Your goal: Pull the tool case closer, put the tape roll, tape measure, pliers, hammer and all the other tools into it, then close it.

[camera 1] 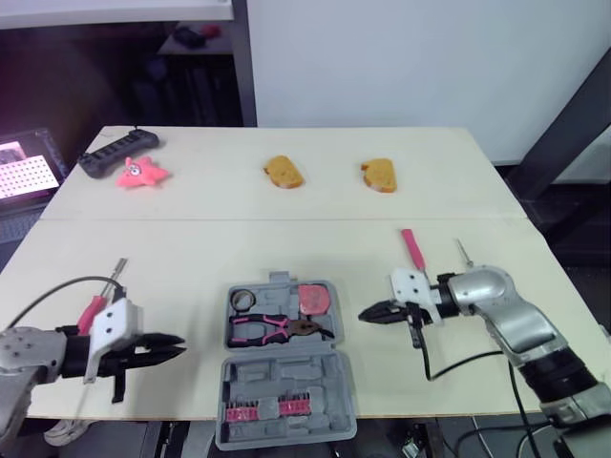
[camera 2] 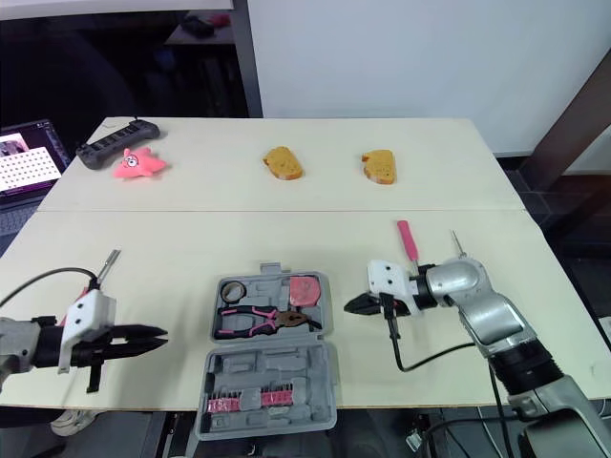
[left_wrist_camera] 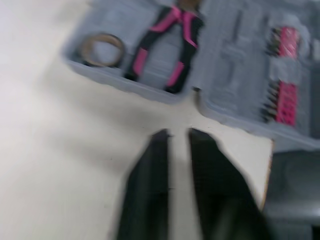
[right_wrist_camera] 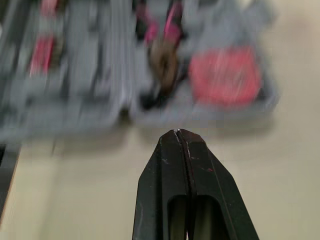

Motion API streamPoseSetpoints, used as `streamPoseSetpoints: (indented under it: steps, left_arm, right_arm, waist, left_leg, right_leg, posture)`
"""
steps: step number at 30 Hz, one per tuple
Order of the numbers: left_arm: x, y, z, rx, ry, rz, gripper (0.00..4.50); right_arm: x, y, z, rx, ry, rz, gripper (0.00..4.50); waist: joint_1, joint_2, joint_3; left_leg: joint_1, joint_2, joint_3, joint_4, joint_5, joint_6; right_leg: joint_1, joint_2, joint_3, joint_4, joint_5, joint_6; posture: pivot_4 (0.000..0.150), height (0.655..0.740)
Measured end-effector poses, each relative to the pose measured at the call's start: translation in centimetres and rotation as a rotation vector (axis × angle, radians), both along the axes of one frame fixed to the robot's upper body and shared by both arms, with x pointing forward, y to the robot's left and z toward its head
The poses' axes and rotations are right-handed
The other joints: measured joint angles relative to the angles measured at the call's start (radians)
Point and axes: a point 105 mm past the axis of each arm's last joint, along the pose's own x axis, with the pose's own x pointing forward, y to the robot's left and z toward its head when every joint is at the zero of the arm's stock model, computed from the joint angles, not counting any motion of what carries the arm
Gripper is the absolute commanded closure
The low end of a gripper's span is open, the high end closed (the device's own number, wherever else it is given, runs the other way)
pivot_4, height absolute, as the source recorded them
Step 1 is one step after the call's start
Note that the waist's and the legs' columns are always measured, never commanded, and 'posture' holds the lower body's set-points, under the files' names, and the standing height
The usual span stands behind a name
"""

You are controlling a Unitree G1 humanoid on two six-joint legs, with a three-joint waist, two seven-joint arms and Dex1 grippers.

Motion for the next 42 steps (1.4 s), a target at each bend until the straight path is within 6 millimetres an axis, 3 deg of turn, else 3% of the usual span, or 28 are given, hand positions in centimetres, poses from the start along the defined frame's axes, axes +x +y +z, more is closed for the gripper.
streamPoseSetpoints:
  steps: [6, 15, 25, 42]
  left_arm:
    - [0.5, -0.8, -1.3, -0.003, -0.003, -0.03, 4.4]
    - [1.0, -3.7, -3.2, -0.062, 0.011, -0.031, 4.4]
    - [1.6, -5.2, -5.1, -0.088, 0.024, 0.004, 4.4]
    - [2.2, -5.5, -6.1, -0.087, 0.016, 0.018, 4.4]
  right_arm:
    - [-0.1, 0.6, -1.7, -0.058, -0.079, 0.034, 4.5]
    - [-0.5, 1.5, -4.3, -0.092, -0.114, 0.033, 4.5]
    - [-0.6, 2.1, -4.4, -0.079, -0.111, 0.033, 4.5]
    - [-1.9, 3.8, -4.3, -0.054, -0.065, 0.071, 4.5]
  waist:
    - [0.009, 0.0, 0.0]
    - [0.01, 0.0, 0.0]
    - [0.01, 0.0, 0.0]
    - [0.013, 0.0, -0.001]
  left_leg:
    - [0.0, 0.0, 0.0, 0.001, 0.0, 0.0]
    - [0.0, 0.0, 0.0, 0.001, 0.0, 0.0]
    - [0.001, 0.0, 0.0, 0.002, 0.0, 0.0]
    - [0.001, 0.0, 0.0, 0.002, 0.0, 0.0]
  right_leg:
    - [0.001, 0.0, 0.0, 0.0, 0.0, 0.0]
    - [0.001, 0.0, 0.0, 0.001, 0.0, 0.0]
    - [0.002, 0.0, 0.0, 0.001, 0.0, 0.001]
    - [0.003, 0.0, 0.0, 0.001, 0.0, 0.001]
  posture:
    - [0.15, 0.7129]
    - [0.15, 0.7129]
    - [0.15, 0.7129]
    - [0.15, 0.7129]
